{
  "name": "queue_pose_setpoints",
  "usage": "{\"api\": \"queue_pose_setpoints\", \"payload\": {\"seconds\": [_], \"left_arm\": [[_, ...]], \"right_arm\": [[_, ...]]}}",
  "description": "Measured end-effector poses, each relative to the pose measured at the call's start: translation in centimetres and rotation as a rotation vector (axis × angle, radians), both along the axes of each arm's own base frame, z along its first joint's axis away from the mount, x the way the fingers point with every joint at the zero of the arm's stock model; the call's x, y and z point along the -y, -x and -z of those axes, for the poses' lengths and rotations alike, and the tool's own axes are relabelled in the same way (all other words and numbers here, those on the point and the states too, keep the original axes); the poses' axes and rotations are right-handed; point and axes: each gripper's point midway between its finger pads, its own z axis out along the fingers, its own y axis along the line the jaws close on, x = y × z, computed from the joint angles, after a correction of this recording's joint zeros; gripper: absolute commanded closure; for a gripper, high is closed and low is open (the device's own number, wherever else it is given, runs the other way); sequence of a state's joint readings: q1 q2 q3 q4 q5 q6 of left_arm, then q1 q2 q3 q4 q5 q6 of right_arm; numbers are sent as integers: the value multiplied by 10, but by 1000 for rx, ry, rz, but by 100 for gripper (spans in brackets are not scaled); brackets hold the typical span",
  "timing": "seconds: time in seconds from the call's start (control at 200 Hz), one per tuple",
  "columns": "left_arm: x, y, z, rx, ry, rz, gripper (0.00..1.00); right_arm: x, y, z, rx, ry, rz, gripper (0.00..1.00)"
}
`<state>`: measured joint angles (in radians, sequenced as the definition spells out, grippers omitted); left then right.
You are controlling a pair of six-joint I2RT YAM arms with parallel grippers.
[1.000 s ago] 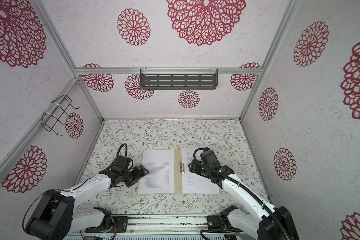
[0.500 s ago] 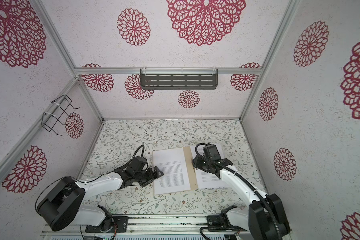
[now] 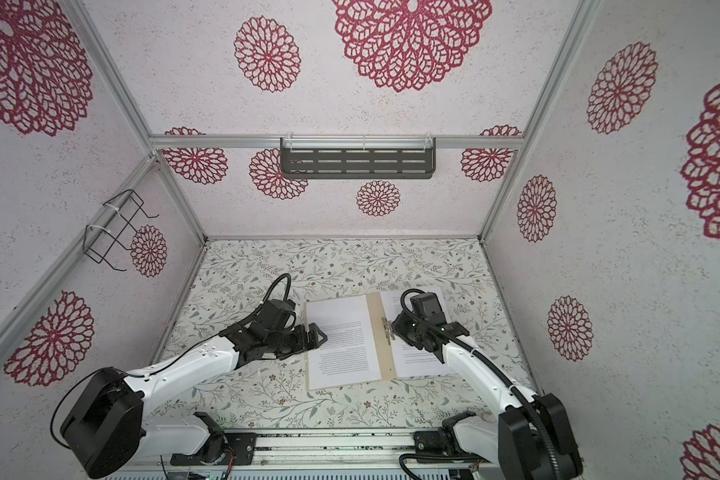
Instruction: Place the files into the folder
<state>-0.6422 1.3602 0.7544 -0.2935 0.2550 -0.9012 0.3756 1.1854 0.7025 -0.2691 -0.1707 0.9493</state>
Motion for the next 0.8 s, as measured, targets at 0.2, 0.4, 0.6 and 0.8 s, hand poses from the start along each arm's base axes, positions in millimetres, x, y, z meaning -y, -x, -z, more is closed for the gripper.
{"api": "queue_pose_setpoints", "payload": {"seconds": [0.2,0.4,0.6,0.8], "left_arm": [[23,-4,19,-45,20,72,2],[35,-5,32,-70,38,106,3],[37,-5,34,-72,42,110,3],[35,-3,38,-75,41,110,3]], "right_arm": [[-6,-7,12,-39,-38,24,81],[-8,-9,18,-62,-47,41,81],[-9,-12,23,-72,-50,48,82],[-9,-12,30,-93,-46,49,86]]}}
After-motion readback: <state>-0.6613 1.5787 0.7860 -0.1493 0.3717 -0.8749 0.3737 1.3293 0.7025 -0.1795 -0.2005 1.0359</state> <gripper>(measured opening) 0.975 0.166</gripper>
